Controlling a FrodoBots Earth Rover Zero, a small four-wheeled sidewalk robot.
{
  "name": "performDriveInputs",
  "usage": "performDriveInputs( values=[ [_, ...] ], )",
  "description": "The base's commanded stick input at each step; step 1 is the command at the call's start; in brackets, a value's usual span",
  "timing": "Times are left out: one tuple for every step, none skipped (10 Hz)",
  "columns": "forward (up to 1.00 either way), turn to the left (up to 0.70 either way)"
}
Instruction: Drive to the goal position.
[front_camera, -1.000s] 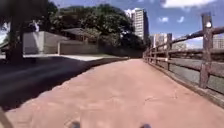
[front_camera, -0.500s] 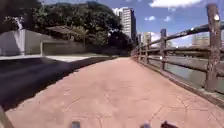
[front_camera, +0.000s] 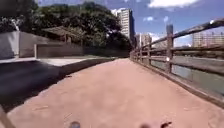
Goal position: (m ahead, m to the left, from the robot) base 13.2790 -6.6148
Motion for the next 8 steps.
performDriveInputs(
  values=[
    [1.0,0.0],
    [1.0,0.0],
    [1.0,0.0],
    [1.0,-0.02],
    [1.0,-0.35],
    [1.0,-0.4],
    [1.0,-0.4],
    [1.0,-0.06]
  ],
)
